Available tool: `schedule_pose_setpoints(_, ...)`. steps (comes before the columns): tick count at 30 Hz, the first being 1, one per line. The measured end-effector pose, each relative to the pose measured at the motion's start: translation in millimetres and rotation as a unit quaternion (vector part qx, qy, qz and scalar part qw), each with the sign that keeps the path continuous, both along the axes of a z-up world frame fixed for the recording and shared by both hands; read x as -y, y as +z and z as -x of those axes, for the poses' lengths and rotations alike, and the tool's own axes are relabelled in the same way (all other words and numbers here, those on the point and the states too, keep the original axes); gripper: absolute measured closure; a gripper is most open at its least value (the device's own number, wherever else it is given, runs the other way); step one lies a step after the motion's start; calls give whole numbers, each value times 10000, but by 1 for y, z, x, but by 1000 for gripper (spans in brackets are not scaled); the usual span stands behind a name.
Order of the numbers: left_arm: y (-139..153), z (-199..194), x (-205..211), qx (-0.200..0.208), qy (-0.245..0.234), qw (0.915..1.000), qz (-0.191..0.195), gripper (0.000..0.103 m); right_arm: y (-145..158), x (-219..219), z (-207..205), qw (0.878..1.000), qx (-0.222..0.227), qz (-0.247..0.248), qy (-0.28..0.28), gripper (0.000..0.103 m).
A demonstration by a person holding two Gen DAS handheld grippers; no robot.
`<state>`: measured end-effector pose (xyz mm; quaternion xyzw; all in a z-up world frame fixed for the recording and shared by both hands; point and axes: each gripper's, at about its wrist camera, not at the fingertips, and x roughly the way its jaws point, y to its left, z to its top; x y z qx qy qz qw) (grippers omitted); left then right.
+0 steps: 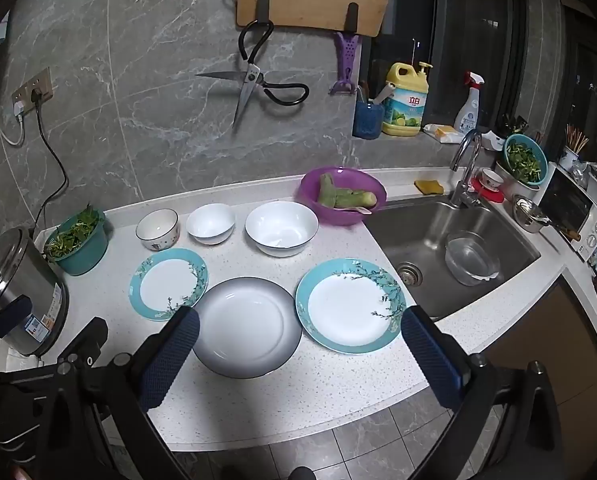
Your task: Organize plates and bowls
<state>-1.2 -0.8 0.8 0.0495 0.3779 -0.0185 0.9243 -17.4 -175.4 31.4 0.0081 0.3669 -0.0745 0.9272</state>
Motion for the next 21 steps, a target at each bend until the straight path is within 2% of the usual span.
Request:
schedule_pose_setpoints(2,-1,-1,-1,-88,5,9999,47,0,0,0,0,10000,-1,2,4,0)
schedule_pose_setpoints(21,-1,-2,-6,-61,46,10000,56,0,-4,-3,-8,10000,-24,21,1,0)
